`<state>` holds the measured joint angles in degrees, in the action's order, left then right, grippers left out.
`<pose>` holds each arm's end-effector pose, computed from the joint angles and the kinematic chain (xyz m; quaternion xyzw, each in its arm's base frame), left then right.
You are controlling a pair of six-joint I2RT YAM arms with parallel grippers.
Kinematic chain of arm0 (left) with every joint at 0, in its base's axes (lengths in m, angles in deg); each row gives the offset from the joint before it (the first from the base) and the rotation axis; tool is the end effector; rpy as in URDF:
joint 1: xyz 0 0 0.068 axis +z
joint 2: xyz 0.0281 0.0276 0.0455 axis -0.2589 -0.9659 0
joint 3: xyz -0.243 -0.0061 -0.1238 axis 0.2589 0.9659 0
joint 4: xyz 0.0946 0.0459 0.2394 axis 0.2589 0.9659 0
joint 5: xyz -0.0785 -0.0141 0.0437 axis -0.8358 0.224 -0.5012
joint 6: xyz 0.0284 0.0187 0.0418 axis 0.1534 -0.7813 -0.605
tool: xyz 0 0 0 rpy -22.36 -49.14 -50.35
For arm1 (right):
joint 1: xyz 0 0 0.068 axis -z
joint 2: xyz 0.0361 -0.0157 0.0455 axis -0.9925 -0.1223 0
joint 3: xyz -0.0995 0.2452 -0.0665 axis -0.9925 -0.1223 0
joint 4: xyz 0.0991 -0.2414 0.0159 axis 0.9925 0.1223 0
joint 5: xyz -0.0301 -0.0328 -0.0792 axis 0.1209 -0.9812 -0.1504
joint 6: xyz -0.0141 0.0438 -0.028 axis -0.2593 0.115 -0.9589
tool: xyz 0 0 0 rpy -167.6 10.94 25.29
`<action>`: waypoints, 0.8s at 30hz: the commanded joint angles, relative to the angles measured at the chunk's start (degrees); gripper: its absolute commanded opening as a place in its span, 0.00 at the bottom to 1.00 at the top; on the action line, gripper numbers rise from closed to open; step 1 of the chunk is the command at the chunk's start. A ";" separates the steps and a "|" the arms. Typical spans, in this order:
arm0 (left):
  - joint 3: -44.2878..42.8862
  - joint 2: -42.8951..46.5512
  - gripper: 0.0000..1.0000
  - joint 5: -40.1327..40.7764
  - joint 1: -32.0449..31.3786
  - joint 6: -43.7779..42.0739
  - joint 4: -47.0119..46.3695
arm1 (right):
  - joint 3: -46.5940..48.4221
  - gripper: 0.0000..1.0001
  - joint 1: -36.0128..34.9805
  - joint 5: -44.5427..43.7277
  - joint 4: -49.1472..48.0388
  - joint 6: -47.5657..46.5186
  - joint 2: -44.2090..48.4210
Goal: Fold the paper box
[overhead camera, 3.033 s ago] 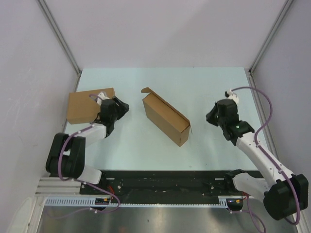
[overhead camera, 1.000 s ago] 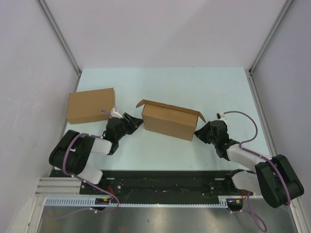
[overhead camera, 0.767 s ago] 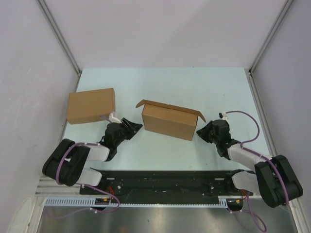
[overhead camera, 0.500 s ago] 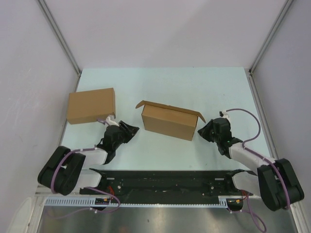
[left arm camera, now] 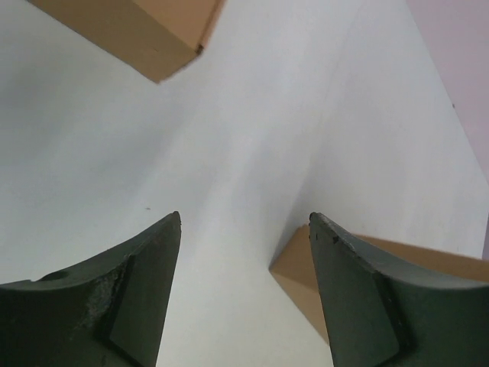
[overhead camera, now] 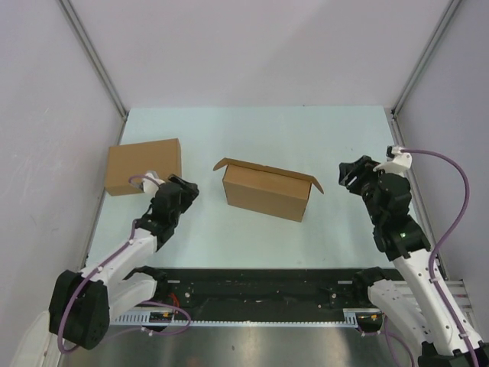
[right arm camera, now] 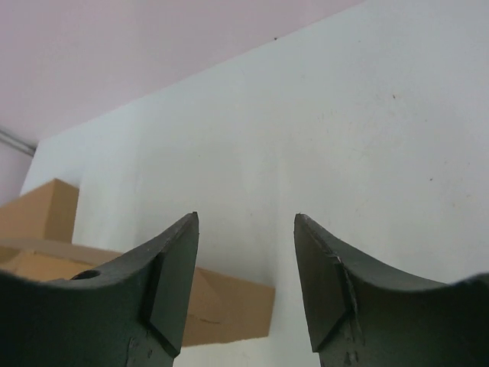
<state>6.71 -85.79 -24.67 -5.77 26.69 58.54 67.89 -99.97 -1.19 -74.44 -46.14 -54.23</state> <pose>0.1981 -0.0615 0.1920 -0.3680 0.7777 -0.1911 0.4725 0.1595 0.0391 0.3370 0.1567 0.7508 0.1472 0.6245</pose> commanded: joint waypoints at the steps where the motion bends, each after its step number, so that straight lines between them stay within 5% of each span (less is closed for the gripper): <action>1: -3.27 3.50 0.73 3.38 4.41 -2.33 10.09 | 4.20 0.59 -1.02 9.09 6.74 -11.06 0.53; 5: -5.64 5.18 0.73 0.40 8.11 -5.05 12.47 | 8.78 0.59 -3.13 18.24 14.32 -17.21 -4.82; 10: -8.11 4.56 0.73 -2.16 9.87 -7.17 13.00 | 10.01 0.62 -8.57 19.31 16.60 -20.12 -5.36; 24: -8.72 3.15 0.73 -4.71 10.67 -8.48 11.94 | 12.92 0.59 -14.56 8.95 21.27 -25.75 -11.77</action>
<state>0.46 -82.43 -28.32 4.33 19.65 70.40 78.73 -113.15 13.22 -54.59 -69.20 -63.74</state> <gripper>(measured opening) 0.732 0.595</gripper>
